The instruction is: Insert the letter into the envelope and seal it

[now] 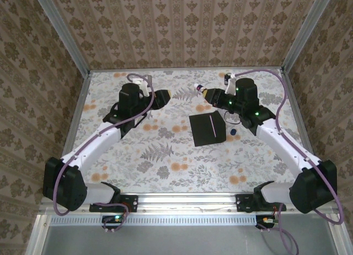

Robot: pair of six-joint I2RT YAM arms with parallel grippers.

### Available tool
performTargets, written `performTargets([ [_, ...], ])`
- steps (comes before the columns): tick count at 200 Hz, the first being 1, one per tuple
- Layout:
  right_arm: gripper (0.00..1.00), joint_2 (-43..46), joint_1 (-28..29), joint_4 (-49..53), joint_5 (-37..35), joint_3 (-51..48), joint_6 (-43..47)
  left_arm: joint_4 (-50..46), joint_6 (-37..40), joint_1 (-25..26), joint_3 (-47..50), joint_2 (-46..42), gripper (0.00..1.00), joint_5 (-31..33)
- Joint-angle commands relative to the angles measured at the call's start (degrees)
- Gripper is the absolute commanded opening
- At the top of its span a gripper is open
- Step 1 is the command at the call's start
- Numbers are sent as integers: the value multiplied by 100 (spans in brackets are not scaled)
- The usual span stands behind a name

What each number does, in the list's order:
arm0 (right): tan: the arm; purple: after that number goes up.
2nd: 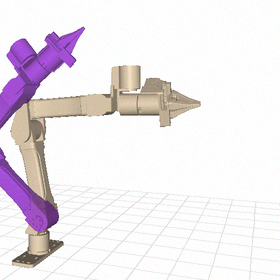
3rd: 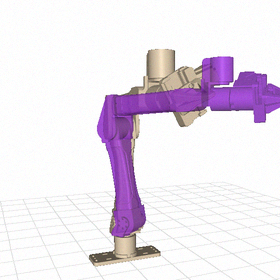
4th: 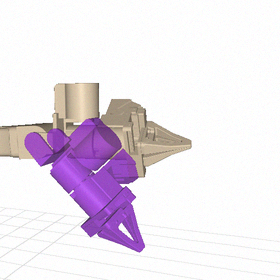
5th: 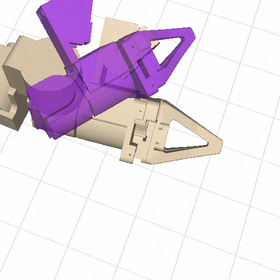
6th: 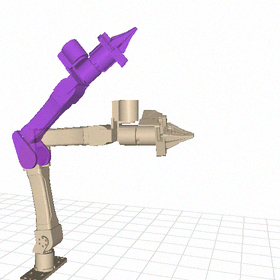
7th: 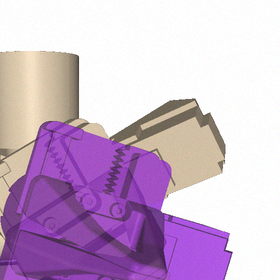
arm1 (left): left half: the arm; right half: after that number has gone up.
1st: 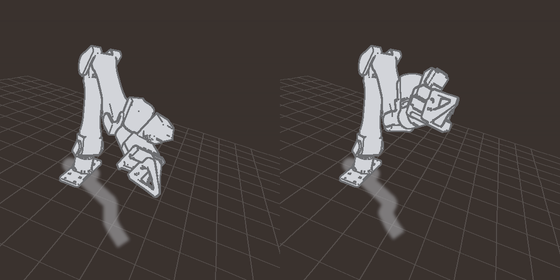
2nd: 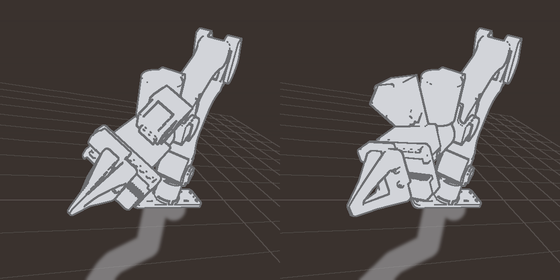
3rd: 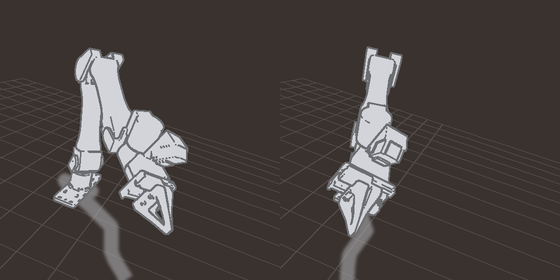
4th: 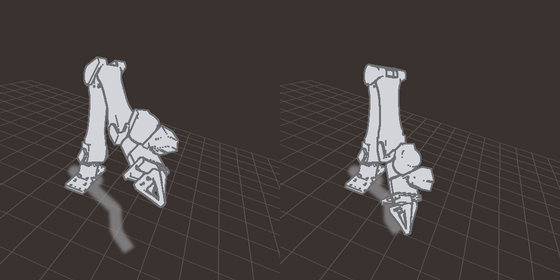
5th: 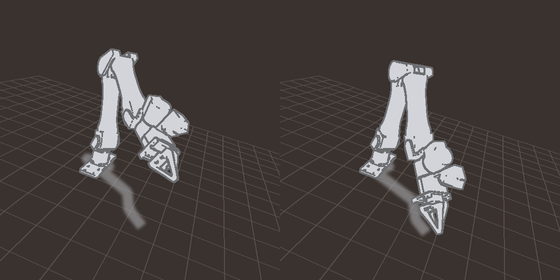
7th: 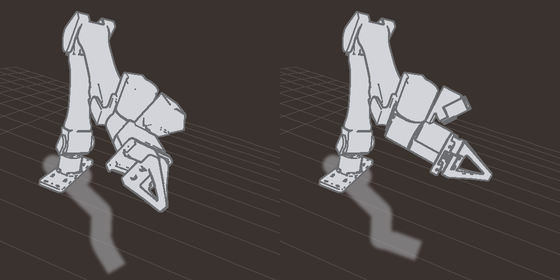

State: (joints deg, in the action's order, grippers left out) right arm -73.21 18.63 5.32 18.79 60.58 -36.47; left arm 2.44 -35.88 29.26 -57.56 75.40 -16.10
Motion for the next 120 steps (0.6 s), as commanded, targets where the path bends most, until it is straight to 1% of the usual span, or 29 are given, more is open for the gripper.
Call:
performTargets([
  [1,24,201,-65,829,-429,202,582,-760,730,118,-325,184,51,8],
  [42,24,290,-106,1340,-671,226,847,-1177,1169,415,-752,744,43,25],
  [120,23,157,-150,2187,-1000,381,1347,-1368,1571,849,-1529,2113,28,104],
])
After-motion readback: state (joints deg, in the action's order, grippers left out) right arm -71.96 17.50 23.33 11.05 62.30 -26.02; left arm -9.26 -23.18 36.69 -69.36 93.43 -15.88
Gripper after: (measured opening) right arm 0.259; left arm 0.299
